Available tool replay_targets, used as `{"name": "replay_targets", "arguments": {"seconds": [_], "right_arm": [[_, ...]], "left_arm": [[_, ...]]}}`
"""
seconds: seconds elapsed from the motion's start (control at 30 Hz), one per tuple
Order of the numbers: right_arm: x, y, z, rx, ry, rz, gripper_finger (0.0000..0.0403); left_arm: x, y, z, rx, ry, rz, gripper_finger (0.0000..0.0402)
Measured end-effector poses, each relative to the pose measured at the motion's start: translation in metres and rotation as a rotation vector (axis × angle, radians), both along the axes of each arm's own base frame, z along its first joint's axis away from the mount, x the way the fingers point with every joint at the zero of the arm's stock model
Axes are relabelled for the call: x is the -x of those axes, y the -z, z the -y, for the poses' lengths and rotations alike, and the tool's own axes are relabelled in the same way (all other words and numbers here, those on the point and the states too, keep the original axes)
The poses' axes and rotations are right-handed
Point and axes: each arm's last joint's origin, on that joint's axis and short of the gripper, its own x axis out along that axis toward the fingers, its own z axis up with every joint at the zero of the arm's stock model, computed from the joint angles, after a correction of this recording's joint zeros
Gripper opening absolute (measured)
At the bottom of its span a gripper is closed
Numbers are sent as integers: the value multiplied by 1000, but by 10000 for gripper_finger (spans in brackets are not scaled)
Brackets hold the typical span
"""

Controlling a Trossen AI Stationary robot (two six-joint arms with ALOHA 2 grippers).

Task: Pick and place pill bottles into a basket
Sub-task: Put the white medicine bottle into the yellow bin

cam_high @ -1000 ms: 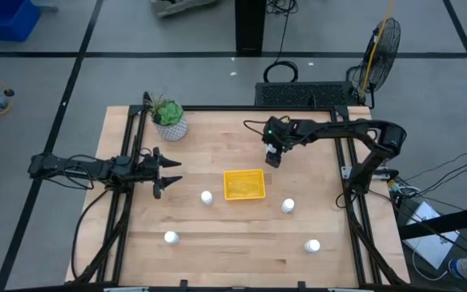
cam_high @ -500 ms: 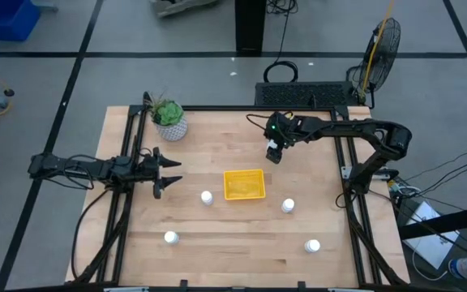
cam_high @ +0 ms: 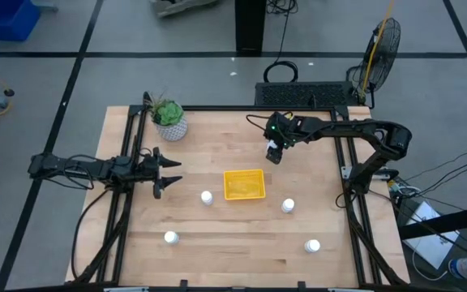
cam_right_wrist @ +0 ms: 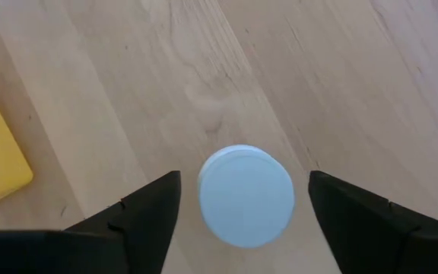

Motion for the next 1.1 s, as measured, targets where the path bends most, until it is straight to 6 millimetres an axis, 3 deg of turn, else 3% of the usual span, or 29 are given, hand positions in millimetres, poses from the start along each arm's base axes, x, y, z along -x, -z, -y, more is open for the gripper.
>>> {"name": "replay_targets", "arguments": {"seconds": [0.27, 0.7, 0.9, 1.1], "right_arm": [[0, 0, 0, 8, -14, 2, 147], [-5, -5, -2, 35, -35, 55, 146], [-7, -29, -14, 72, -51, 172, 146], [-9, -56, -39, 74, -88, 277, 146]], "left_arm": [[0, 0, 0, 0, 0, 0, 257], [0, 0, 0, -1, 0, 0, 257], [0, 0, 0, -1, 0, 0, 257], [0, 0, 0, -5, 1, 1, 257]]}}
